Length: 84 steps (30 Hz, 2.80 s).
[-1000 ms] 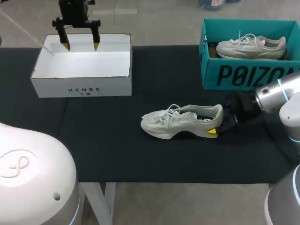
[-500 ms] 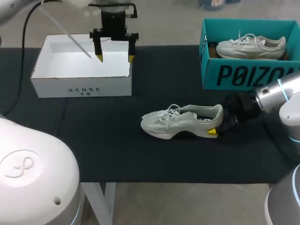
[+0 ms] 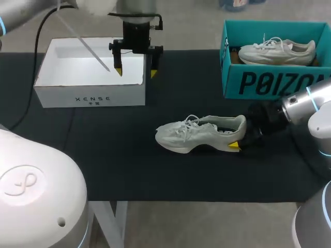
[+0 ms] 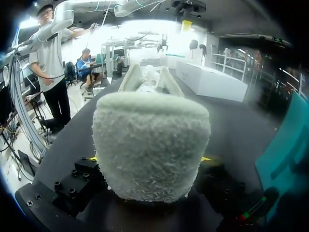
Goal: Take the shoe out of the shoebox, open the shoe tongue, remove and reinsert the insole, then place the shoe into the shoebox
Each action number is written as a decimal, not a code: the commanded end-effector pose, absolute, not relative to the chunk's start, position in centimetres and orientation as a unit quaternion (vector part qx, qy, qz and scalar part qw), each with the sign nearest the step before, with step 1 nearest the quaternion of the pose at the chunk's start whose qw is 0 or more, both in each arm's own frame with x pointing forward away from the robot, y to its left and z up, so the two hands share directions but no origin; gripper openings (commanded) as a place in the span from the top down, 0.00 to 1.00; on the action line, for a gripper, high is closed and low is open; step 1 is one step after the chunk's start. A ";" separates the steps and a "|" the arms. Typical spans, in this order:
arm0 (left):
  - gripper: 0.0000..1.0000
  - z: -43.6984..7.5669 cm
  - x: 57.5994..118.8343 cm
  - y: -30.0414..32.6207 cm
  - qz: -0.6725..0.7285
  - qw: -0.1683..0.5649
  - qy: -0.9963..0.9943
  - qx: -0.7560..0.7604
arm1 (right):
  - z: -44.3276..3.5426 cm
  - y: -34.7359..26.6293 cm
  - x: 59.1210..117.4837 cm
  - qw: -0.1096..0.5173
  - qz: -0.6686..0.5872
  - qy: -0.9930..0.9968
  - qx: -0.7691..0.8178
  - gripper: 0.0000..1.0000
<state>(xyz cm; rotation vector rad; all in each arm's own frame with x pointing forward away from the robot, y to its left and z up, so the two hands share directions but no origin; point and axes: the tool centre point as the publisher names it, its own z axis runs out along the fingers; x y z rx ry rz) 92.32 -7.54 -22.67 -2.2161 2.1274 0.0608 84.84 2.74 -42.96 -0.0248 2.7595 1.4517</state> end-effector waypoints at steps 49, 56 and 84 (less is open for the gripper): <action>0.00 -32.5 84.1 -30.1 0.049 0.042 0.744 -0.665 | -43.4 3.1 84.9 0.012 0.465 0.885 -0.008 1.00; 0.00 -33.8 83.7 -30.9 0.080 0.046 0.762 -0.641 | -43.4 3.1 84.9 0.012 0.465 0.885 -0.008 1.00; 0.00 -34.1 83.4 -26.3 0.128 0.112 0.718 -0.675 | -43.4 3.1 84.9 0.012 0.465 0.885 -0.008 1.00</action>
